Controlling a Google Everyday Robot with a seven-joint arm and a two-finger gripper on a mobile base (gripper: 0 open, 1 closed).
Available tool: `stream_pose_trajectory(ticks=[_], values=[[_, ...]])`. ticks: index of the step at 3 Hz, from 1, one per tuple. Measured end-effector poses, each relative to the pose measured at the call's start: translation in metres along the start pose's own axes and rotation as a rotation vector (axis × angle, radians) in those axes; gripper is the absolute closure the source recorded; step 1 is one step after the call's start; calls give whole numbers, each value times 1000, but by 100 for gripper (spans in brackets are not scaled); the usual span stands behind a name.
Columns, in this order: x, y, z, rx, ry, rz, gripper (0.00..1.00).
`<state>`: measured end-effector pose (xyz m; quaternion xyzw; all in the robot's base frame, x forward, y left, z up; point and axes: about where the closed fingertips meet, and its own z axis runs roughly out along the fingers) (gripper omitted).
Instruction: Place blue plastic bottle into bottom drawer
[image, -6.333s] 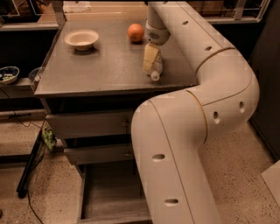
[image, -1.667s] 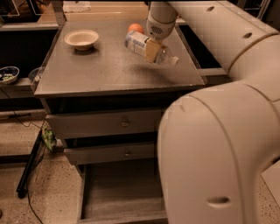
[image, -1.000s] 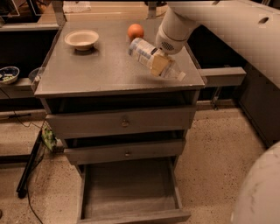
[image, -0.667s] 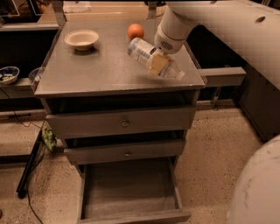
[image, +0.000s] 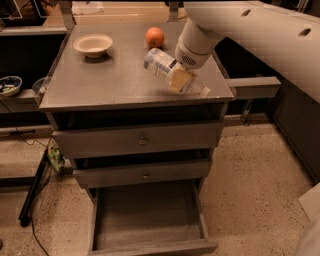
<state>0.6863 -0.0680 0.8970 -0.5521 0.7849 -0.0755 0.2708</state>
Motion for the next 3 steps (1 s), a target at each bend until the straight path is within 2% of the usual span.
stream_pose_trajectory(ticks=[1, 2, 3], values=[[8, 46, -5, 23, -42, -18, 100], [8, 46, -5, 23, -42, -18, 100], [14, 57, -5, 29, -50, 0, 100]])
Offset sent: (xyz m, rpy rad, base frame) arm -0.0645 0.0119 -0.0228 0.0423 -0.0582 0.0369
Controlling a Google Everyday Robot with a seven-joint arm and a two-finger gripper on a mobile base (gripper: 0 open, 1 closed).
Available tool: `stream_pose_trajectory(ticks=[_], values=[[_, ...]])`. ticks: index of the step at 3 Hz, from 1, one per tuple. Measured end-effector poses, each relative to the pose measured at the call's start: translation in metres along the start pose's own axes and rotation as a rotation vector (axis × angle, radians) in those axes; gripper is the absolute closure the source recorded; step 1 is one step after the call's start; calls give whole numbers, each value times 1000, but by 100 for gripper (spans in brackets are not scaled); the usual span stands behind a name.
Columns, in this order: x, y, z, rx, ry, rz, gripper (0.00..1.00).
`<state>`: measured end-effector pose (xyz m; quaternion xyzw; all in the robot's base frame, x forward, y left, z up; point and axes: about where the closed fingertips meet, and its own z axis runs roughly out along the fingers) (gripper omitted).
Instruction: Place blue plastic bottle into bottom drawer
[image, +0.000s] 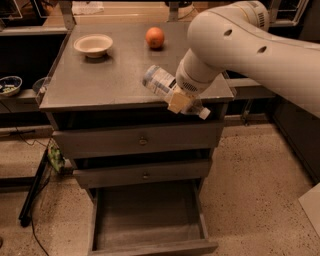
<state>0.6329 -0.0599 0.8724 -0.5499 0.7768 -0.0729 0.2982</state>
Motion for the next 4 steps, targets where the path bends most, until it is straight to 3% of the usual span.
stream_pose_trajectory(ticks=[4], values=[[9, 60, 0, 80, -3, 48, 100]])
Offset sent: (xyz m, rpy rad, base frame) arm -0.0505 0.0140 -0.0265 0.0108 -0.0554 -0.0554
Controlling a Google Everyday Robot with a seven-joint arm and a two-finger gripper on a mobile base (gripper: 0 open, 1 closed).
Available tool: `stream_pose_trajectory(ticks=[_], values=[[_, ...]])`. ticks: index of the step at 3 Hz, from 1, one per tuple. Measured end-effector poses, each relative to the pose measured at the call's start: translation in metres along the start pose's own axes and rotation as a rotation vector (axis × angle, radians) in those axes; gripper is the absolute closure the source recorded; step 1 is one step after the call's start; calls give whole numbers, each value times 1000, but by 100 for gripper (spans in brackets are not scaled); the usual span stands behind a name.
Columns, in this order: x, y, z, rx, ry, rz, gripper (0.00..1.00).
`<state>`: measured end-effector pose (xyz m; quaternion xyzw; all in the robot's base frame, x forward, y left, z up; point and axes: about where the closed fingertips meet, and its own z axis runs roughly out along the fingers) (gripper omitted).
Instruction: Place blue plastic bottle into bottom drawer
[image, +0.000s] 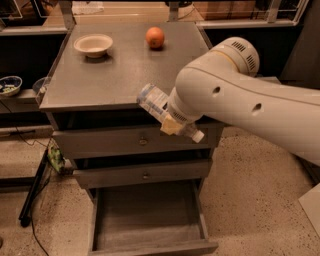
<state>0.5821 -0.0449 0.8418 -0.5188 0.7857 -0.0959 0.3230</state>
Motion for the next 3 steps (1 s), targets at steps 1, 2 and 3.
stream_pose_trajectory(ticks=[1, 2, 3], values=[[15, 38, 17, -28, 2, 48, 100], [15, 38, 17, -28, 2, 48, 100], [14, 57, 23, -45, -17, 45, 100]])
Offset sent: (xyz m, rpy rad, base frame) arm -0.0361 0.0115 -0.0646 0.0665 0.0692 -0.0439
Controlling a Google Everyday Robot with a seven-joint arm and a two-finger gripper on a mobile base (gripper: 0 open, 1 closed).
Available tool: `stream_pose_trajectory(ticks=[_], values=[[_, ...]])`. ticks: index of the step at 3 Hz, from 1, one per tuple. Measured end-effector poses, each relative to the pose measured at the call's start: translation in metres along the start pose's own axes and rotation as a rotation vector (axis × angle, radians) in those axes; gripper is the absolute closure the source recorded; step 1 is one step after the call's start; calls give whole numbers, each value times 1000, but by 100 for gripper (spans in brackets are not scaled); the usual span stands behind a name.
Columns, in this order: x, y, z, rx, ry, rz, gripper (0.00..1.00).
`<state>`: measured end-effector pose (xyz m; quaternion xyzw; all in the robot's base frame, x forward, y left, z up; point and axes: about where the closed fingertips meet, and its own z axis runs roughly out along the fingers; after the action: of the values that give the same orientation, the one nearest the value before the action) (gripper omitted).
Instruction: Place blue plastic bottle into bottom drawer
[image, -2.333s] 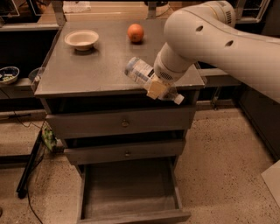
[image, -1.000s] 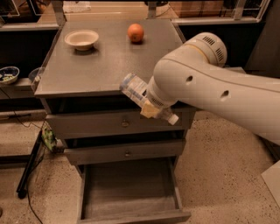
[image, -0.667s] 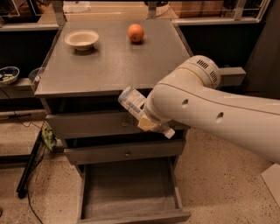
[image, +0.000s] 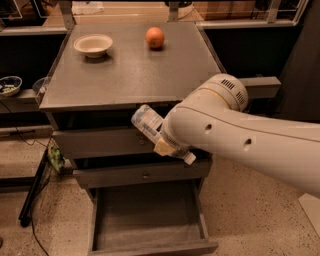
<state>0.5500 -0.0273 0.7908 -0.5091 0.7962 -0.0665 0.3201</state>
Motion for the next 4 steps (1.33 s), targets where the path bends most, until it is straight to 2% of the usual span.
stream_pose_trajectory(ticks=[1, 2, 3, 4], values=[[0, 12, 3, -10, -12, -6, 100], [-2, 39, 10, -59, -34, -38, 100], [-2, 59, 15, -109, -49, -38, 100], [13, 81, 23, -160, -27, -22, 100]])
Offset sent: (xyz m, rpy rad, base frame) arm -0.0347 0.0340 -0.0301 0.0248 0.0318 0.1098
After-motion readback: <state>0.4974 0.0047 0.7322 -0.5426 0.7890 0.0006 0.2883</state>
